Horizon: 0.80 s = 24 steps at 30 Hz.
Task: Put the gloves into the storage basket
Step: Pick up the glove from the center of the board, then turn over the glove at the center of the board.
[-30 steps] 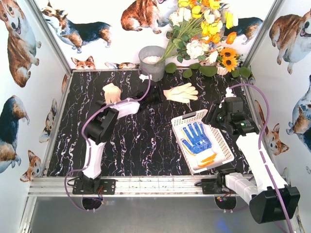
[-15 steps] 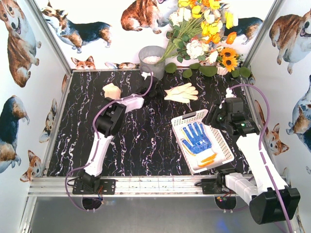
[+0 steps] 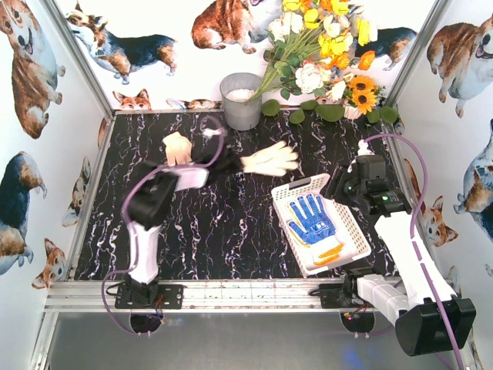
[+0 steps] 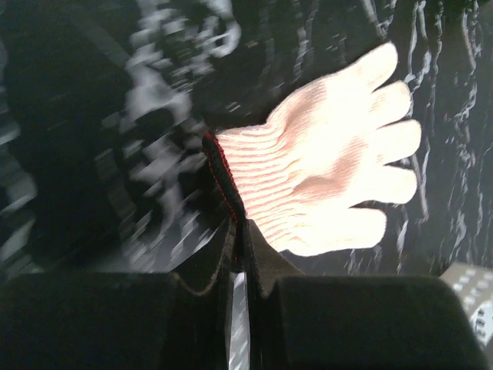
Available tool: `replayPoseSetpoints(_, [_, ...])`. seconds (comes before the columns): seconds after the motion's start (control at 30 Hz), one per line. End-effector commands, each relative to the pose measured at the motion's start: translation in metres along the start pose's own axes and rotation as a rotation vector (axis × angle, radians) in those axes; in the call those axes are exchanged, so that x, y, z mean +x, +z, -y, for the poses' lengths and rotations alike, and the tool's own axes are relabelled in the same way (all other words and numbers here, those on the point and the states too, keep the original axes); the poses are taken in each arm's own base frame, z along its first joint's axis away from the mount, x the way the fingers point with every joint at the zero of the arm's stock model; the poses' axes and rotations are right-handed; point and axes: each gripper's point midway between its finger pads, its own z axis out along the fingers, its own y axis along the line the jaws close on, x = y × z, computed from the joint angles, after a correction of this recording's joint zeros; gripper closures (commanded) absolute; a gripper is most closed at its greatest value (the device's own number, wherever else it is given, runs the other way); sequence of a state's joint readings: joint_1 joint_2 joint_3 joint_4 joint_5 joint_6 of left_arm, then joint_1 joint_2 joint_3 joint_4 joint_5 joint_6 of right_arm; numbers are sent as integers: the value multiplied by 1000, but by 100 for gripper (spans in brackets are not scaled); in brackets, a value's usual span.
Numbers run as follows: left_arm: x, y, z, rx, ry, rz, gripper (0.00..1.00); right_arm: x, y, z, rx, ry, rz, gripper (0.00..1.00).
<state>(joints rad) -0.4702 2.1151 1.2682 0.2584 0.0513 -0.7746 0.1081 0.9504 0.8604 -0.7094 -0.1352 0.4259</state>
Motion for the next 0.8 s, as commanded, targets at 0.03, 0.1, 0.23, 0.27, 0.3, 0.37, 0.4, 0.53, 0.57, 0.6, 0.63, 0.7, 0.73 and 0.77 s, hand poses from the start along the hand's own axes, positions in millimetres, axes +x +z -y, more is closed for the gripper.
replayPoseSetpoints(0.03, [-9, -84, -35, -37, 40, 38, 100, -13, -3, -17, -86, 5, 54, 50])
replayPoseSetpoints(0.1, [9, -114, -48, -60, 69, 7, 100, -13, -2, -26, -134, 6, 45, 50])
replayPoseSetpoints(0.23, [31, -175, -65, -99, 143, -52, 100, -11, 1, -50, -244, -18, 13, 51])
replayPoseSetpoints(0.27, [26, -186, -62, -96, 173, -41, 100, -11, 2, -54, -254, -23, 7, 51])
replayPoseSetpoints(0.3, [25, -201, -66, -124, 213, -57, 100, -8, 4, -61, -267, -34, -5, 51])
replayPoseSetpoints(0.37, [2, -229, -66, -200, 279, -25, 100, -6, 8, -72, -288, -51, -14, 52])
replayPoseSetpoints(0.4, [-12, -242, -63, -230, 319, -1, 100, -4, 10, -77, -296, -55, -21, 52])
replayPoseSetpoints(0.53, [-63, -285, -51, -318, 504, 48, 100, 2, 22, -94, -329, -59, -36, 52])
replayPoseSetpoints(0.57, [-73, -292, -46, -328, 555, 51, 100, 3, 24, -97, -336, -55, -40, 52])
replayPoseSetpoints(0.6, [-82, -299, -40, -327, 599, 57, 100, 4, 27, -100, -343, -53, -46, 53])
replayPoseSetpoints(0.63, [-89, -303, -34, -315, 646, 59, 100, 4, 28, -102, -348, -52, -45, 53])
replayPoseSetpoints(0.7, [-91, -306, -16, -229, 729, 42, 100, 2, 28, -107, -361, -55, -33, 53])
replayPoseSetpoints(0.73, [-85, -306, -7, -167, 763, 22, 100, 1, 28, -109, -363, -57, -30, 53])
replayPoseSetpoints(0.77, [-73, -303, 3, -94, 785, -11, 100, 0, 28, -109, -361, -58, -27, 53])
